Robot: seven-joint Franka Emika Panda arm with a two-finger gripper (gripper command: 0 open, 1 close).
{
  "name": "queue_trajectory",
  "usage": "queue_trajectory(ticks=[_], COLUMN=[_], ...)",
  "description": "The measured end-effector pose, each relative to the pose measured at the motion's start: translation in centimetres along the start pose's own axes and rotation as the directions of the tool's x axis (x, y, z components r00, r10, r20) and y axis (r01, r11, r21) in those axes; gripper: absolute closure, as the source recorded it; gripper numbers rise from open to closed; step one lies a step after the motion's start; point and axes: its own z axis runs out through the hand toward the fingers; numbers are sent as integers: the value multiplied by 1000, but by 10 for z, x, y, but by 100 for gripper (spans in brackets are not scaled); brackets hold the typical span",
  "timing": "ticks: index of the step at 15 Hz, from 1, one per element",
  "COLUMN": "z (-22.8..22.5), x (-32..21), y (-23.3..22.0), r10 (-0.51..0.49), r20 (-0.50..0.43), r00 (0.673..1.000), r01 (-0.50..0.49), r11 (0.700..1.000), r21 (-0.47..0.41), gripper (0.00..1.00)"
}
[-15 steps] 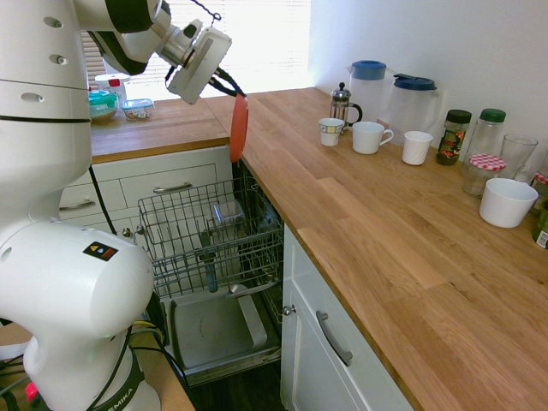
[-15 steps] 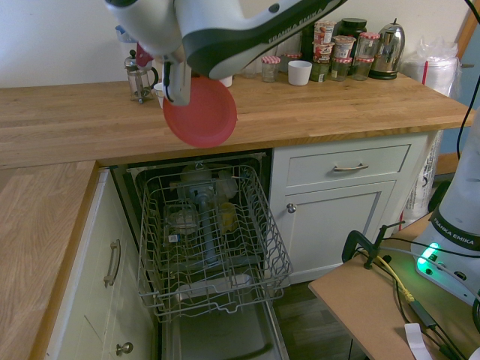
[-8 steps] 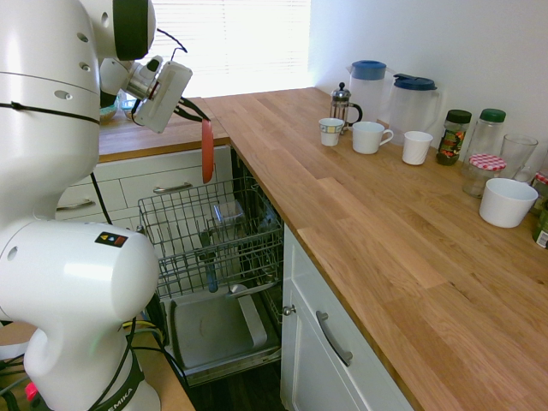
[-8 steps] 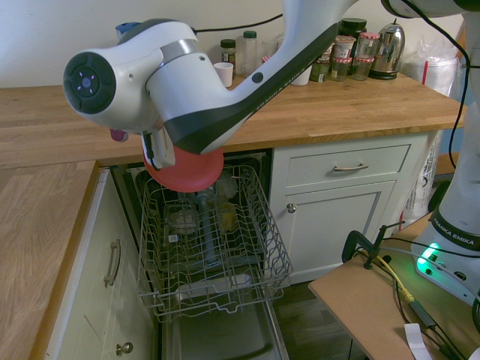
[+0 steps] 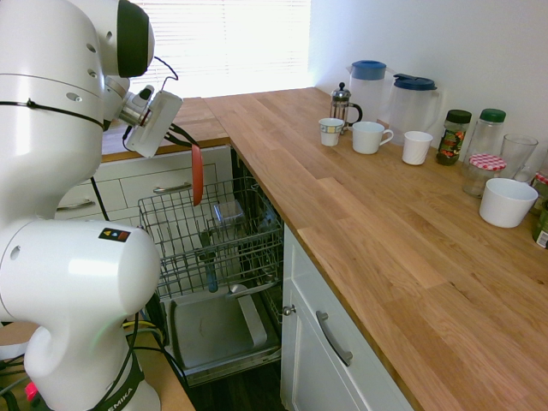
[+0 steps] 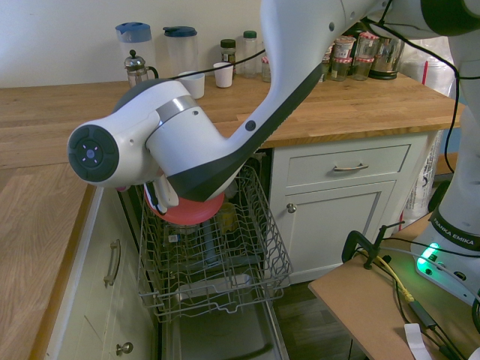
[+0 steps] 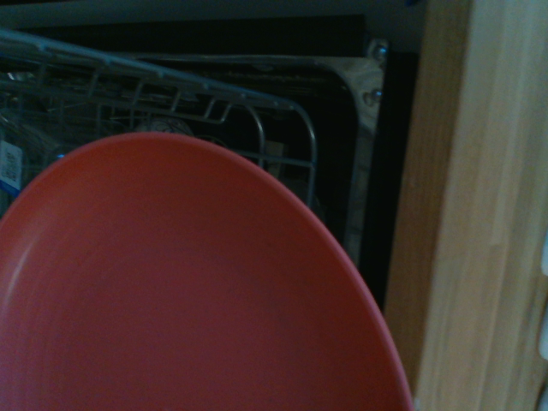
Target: Put the plate in the dishwasher
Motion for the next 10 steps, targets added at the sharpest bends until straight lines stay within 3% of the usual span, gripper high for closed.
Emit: queue_trajectory(ticks=[8, 10], z=[22, 26], x=[-22, -18], y=[-48, -45], r10=[-51, -10], r20=[38, 69], r00=[998, 998], r01=[50, 8], r11=[998, 1000], r21=[38, 26], gripper=[100, 100])
